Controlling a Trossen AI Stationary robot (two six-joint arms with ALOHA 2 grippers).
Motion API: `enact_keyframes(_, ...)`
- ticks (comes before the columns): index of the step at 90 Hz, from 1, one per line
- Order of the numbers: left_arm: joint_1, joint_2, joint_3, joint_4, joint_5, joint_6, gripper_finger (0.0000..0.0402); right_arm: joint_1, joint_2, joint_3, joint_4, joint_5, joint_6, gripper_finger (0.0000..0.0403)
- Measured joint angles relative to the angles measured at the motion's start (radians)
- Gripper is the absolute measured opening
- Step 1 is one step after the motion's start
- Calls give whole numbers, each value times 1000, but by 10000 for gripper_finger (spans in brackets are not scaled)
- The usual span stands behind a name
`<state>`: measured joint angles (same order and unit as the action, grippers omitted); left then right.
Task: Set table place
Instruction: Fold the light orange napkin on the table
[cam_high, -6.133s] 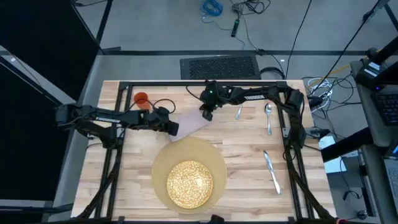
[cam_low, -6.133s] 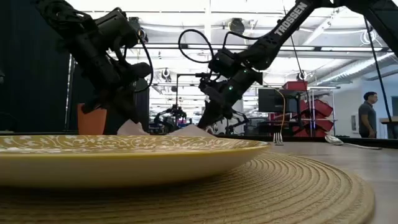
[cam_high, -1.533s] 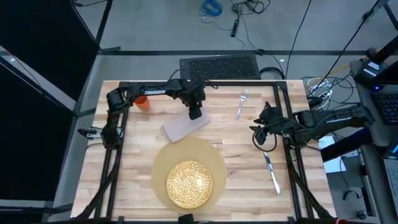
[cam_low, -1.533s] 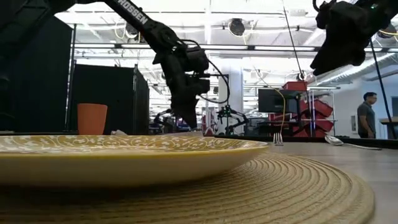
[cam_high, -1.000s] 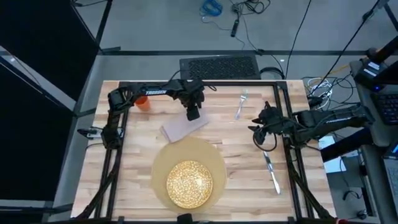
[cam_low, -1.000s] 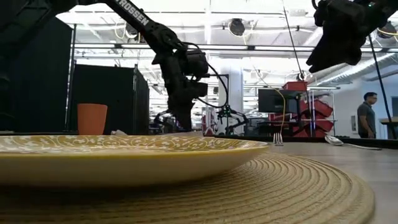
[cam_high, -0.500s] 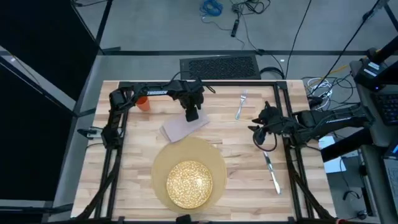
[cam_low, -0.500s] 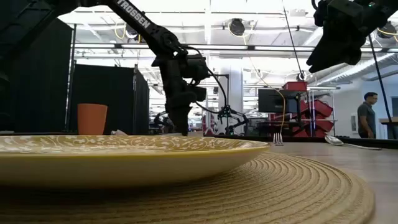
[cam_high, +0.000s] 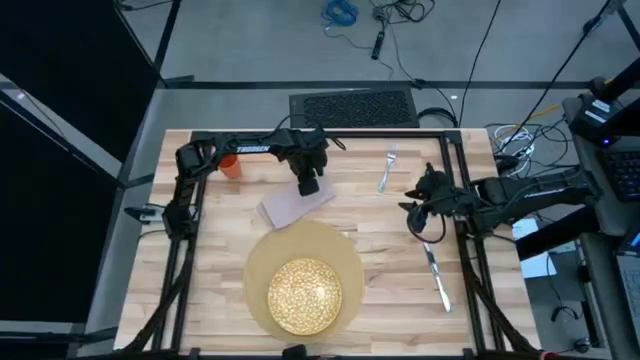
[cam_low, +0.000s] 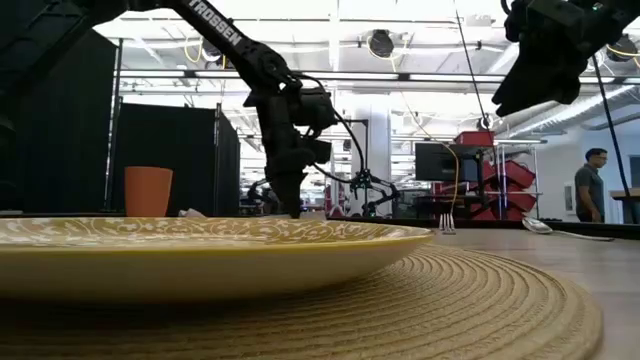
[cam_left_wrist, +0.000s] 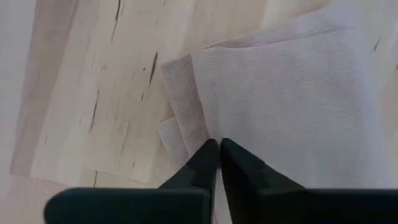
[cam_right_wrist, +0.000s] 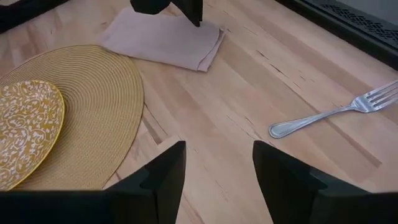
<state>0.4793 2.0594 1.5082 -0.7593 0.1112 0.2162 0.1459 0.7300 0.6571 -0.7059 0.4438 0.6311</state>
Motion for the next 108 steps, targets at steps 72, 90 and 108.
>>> enact_keyframes(72,8,-62,-1,-118,-131,-52,0,0,0,0,0,1,-19,173)
enact_keyframes(90,25,-62,-12,-117,-123,-60,0,0,0,0,2,1,-19,173)
enact_keyframes(108,25,-61,-12,-117,-105,-88,0,0,0,0,7,1,-18,173)
